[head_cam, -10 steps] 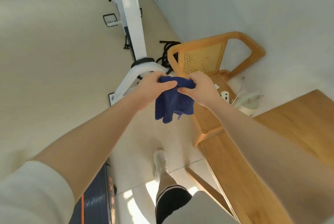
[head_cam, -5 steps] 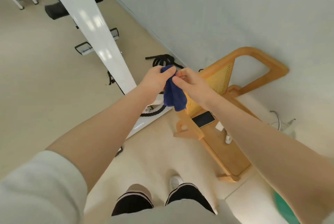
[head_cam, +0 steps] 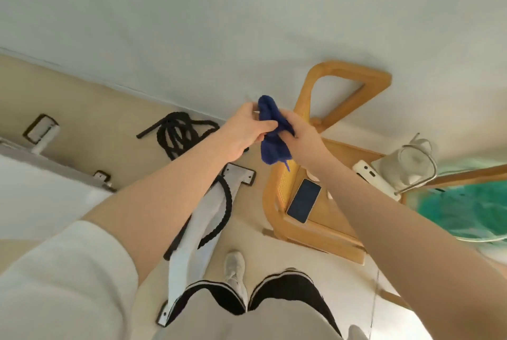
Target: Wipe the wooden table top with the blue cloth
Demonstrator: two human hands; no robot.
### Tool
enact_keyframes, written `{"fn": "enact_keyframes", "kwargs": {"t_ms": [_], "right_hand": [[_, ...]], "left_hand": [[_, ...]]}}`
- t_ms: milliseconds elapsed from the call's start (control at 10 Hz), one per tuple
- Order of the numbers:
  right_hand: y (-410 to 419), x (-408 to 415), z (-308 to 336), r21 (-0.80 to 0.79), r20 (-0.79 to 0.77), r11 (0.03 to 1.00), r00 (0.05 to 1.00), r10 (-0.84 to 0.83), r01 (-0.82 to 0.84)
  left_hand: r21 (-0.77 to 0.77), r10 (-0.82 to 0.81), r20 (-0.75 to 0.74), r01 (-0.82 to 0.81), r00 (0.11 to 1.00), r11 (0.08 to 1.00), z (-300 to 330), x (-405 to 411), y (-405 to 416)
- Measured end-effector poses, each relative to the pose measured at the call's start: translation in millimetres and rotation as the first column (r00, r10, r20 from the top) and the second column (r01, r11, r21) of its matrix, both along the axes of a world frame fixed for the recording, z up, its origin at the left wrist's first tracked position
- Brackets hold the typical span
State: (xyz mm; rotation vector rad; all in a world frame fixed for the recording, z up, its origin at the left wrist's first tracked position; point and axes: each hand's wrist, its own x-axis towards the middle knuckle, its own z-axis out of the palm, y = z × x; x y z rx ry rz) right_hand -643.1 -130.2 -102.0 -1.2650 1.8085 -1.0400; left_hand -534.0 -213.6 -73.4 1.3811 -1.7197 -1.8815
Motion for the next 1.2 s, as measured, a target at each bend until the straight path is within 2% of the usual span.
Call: {"fn": "enact_keyframes", "kwargs": {"t_ms": [100, 200, 300, 400, 500, 600, 700, 800, 900, 1000, 1100, 1200], "right_hand": [[-10, -25, -5, 0.071, 0.019, 0.990, 0.992, -0.124, 0.123], [-6, -60, -17, 0.156, -0.012, 0.928, 0.940, -0.341, 0.339], [-10, -79, -27, 0.287, 0.035, 0.885, 0.919, -0.392, 0.367], [-21, -95, -37, 0.386, 0.184, 0.862, 0.888, -0.421, 0.328], [-37, -124, -60, 0.482, 0.120, 0.814, 0.895, -0.429, 0.326], [-55, -143, -97, 0.568, -0.054, 0.755, 0.930, -0.363, 0.327], [-66, -129, -129, 0.688, -0.194, 0.695, 0.976, -0.102, 0.209], [-67, -101, -158, 0.621, 0.129, 0.778, 0.968, -0.217, 0.091], [-66, -83, -170, 0.597, 0.333, 0.792, 0.858, -0.391, 0.129], [-65, -73, -175, 0.595, 0.352, 0.794, 0.847, -0.399, 0.126], [-59, -64, -156, 0.633, 0.162, 0.759, 0.932, -0.323, 0.153], [-48, -63, -124, 0.590, 0.002, 0.764, 0.946, -0.325, 0.261]], "left_hand": [[-0.095, -0.180, 0.109, 0.190, 0.978, 0.977, -4, -10, -34], [-0.282, -0.242, 0.341, 0.344, 0.908, 0.896, -16, -17, -63], [-0.300, -0.360, 0.409, 0.496, 0.838, 0.815, -33, -27, -87], [-0.221, -0.425, 0.389, 0.531, 0.817, 0.818, -59, -41, -108], [-0.305, -0.428, 0.498, 0.615, 0.754, 0.727, -91, -63, -120], [-0.440, -0.272, 0.626, 0.618, 0.731, 0.651, -130, -83, -122], [-0.531, -0.091, 0.628, 0.511, 0.773, 0.676, -161, -84, -111], [-0.064, -0.154, 0.394, 0.194, 0.906, 0.979, -168, -90, -81], [0.317, -0.171, 0.164, 0.113, 0.971, 0.942, -175, -96, -56], [0.356, -0.186, 0.143, 0.124, 0.972, 0.926, -176, -96, -58], [0.241, -0.334, 0.324, 0.264, 0.885, 0.934, -176, -91, -63], [0.072, -0.431, 0.358, 0.436, 0.828, 0.897, -157, -82, -67]]}}
